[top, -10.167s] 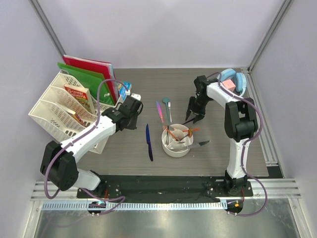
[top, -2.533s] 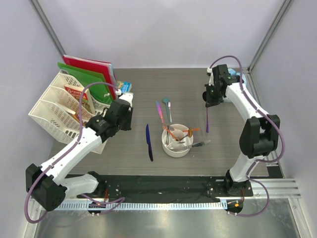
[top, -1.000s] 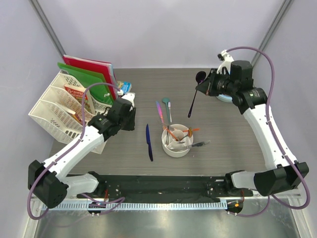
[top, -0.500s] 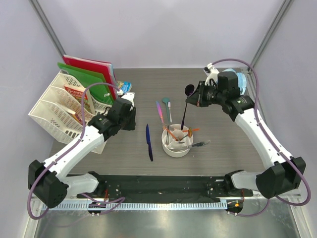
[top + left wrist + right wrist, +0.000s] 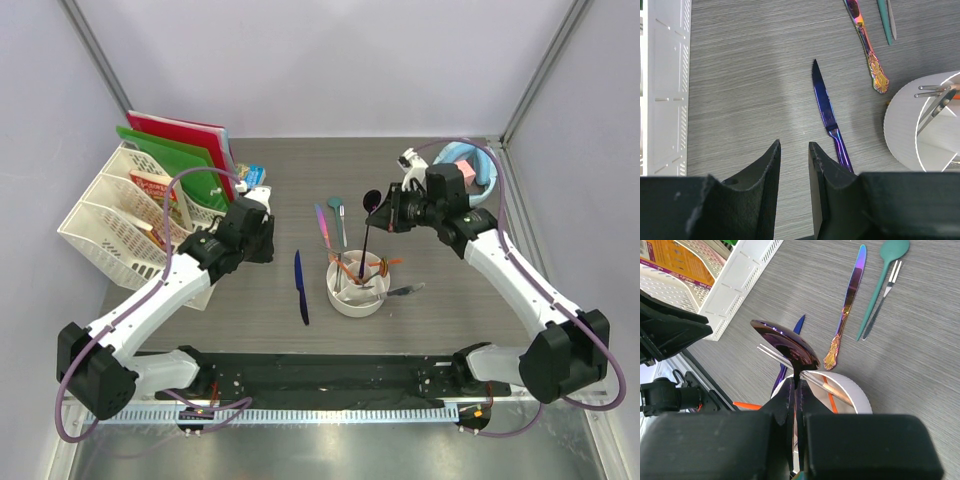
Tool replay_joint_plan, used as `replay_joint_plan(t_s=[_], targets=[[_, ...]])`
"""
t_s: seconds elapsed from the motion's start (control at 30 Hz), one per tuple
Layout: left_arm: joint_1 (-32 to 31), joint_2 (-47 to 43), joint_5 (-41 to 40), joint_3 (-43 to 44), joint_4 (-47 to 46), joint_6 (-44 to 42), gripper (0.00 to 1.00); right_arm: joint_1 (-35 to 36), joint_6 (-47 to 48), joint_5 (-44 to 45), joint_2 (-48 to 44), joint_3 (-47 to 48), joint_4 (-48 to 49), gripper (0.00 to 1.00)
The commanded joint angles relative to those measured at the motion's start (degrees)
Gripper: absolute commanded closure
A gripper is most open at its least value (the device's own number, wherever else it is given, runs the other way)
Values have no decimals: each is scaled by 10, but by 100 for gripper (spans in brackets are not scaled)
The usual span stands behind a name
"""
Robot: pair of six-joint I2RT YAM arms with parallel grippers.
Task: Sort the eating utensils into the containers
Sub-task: Place the spoon in the storage box.
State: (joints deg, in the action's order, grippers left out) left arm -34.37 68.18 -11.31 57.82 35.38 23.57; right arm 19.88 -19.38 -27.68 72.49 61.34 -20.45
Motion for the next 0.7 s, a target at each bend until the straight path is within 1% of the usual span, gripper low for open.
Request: replay_joint_plan(t_s=[0.0, 0.07, 0.23, 0.67], targets=[[2, -8, -6, 3, -22, -1, 71, 9, 0, -9, -23, -10, 62, 99], [2, -8, -12, 4, -22, -3, 71, 19, 3, -3, -28, -29, 78, 99], [2, -11, -18, 0, -21, -4, 71, 32, 10, 27, -38, -48, 75, 99], [2, -3, -22, 0, -25, -3, 71, 60, 40, 69, -12, -43, 15, 99]])
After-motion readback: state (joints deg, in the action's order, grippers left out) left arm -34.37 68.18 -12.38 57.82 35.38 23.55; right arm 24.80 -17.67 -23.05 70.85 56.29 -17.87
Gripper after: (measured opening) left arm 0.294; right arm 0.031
